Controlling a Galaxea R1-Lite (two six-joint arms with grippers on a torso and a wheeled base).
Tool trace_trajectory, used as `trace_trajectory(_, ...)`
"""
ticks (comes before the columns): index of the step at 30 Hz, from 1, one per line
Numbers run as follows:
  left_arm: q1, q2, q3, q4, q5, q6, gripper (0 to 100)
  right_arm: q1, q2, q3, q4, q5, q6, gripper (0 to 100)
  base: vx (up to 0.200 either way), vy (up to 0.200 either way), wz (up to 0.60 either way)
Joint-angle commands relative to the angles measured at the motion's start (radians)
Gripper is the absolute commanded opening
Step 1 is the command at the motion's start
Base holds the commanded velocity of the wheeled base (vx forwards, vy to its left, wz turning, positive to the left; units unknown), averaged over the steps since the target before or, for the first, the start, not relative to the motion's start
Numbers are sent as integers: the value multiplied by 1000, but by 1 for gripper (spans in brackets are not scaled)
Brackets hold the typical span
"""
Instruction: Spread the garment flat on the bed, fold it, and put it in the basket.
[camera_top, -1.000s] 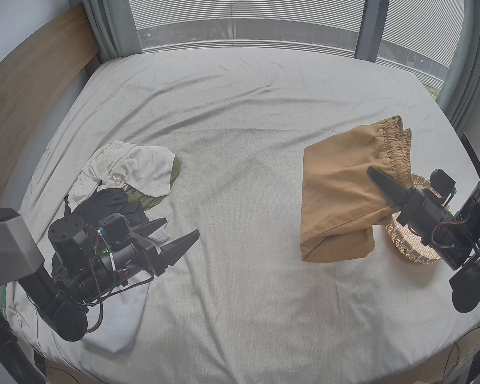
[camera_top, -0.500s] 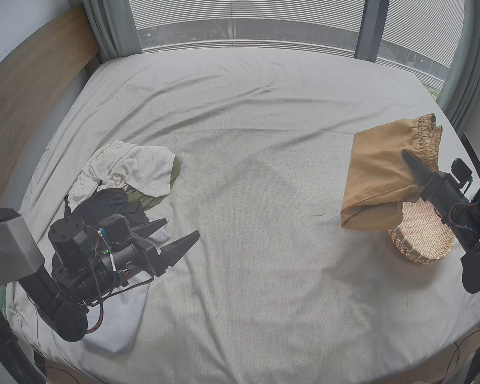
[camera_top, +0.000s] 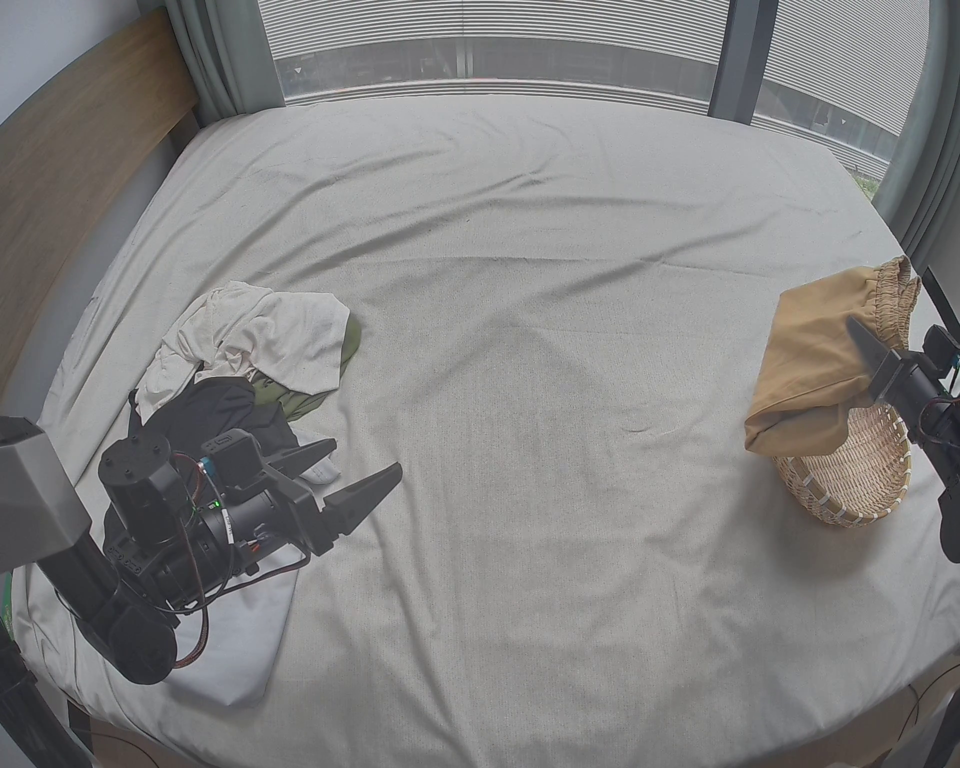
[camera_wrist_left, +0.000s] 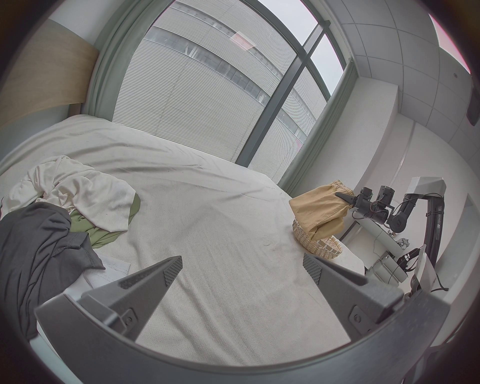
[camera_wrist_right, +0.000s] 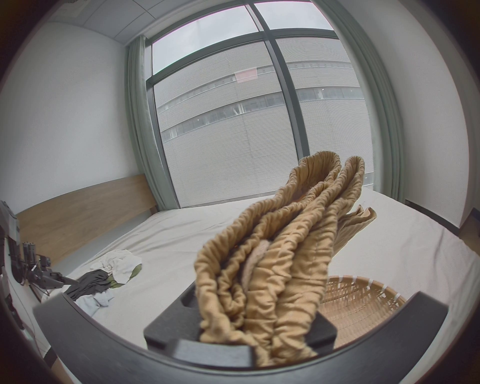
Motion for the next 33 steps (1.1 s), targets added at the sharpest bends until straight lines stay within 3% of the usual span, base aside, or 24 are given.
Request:
trace_trajectory(1,-4,2,0,-1,0,-1,100,-50,24,-17,12,1,-4,0,0,0,0)
trace_trajectory(17,-7,2,0,-1,0,-1,100,-116,35,-25,66,1,-30,0,0,0,0)
trace_trajectory(18,-7,2,0,-1,0,-1,100,-117,35,-25,71,1,-30,100,0,0,0)
trace_trajectory(33,-9,2,0,-1,-2,-1,100,-156,-51,-57,132,2,-42,100,0,0,0)
